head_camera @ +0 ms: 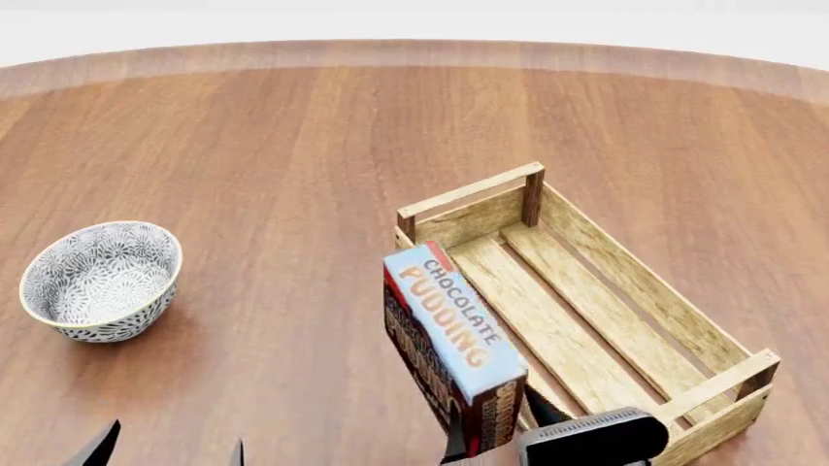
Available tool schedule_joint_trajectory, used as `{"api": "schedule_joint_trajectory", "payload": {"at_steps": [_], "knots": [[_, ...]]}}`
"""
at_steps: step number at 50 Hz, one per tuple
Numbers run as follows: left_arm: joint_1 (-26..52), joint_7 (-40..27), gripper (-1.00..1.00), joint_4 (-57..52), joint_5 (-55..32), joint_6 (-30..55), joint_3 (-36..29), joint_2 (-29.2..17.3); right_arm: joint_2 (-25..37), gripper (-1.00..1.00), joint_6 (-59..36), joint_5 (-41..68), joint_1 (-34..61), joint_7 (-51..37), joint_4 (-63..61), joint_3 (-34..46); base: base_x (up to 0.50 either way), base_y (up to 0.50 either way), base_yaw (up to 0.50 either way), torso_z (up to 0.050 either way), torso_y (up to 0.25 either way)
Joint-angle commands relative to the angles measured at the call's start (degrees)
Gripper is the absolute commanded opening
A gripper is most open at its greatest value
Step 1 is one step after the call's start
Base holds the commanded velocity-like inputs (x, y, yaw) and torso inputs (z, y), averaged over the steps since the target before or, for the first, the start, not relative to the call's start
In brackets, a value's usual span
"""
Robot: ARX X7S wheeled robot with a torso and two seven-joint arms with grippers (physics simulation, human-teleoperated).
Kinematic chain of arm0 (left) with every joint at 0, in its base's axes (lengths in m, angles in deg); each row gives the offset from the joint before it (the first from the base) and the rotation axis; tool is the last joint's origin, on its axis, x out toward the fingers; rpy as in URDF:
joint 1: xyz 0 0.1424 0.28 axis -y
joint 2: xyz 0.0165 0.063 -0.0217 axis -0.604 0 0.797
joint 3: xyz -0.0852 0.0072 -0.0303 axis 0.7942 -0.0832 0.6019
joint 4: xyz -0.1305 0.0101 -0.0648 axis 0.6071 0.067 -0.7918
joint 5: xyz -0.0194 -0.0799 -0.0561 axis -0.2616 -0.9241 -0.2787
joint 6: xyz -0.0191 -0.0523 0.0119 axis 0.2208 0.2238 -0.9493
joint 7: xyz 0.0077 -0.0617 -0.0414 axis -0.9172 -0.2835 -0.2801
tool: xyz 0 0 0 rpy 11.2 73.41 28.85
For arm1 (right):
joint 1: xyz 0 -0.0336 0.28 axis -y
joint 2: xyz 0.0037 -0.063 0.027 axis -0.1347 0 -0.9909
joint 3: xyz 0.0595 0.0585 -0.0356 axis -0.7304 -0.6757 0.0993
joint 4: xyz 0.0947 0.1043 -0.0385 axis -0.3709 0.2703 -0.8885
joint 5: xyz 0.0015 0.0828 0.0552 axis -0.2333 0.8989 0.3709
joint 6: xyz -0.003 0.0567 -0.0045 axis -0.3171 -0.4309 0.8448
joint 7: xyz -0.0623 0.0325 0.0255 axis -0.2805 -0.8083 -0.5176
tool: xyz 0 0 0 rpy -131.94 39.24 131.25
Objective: Pick up the chocolate pudding and put it in the tray.
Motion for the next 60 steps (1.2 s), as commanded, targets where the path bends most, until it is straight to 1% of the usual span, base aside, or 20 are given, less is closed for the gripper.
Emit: {"api": "schedule_joint_trajectory", "payload": {"at_steps": [1,14,25,41,50,60], "knots": [[-0.1,-0.2,1.00,-0.1,-0.4,0.0,0.0,-0.4,2.3,-1.00,-0.8,-0.8,-0.1,-2.5,-2.1,-2.3,0.00,0.00,0.00,0.000,0.000],[0.2,-0.4,1.00,-0.6,-0.5,0.4,-0.5,-0.5,3.6,-1.00,-0.5,-0.4,-0.5,-4.9,-2.6,-4.2,0.00,0.00,0.00,0.000,0.000],[0.1,-0.4,1.00,0.8,-0.8,-0.9,-0.5,-0.6,4.8,-1.00,-1.2,0.2,-0.9,-7.6,-3.7,-5.7,0.00,0.00,0.00,0.000,0.000],[-0.2,-0.7,1.00,1.6,-1.8,-2.0,0.0,-1.1,1.6,-1.00,-3.1,-0.1,3.9,-9.5,5.4,-7.2,0.00,0.00,0.00,0.000,0.000],[-0.2,-0.6,1.00,2.4,-2.1,-2.7,-0.1,-1.1,0.9,-1.00,-5.5,-0.2,5.7,-10.7,7.3,-7.2,0.00,0.00,0.00,0.000,0.000],[0.0,-0.8,1.00,1.3,-2.7,-1.8,0.0,-1.6,-0.4,-1.00,-7.8,0.2,8.7,-10.1,10.7,-7.1,0.00,0.00,0.00,0.000,0.000]]}}
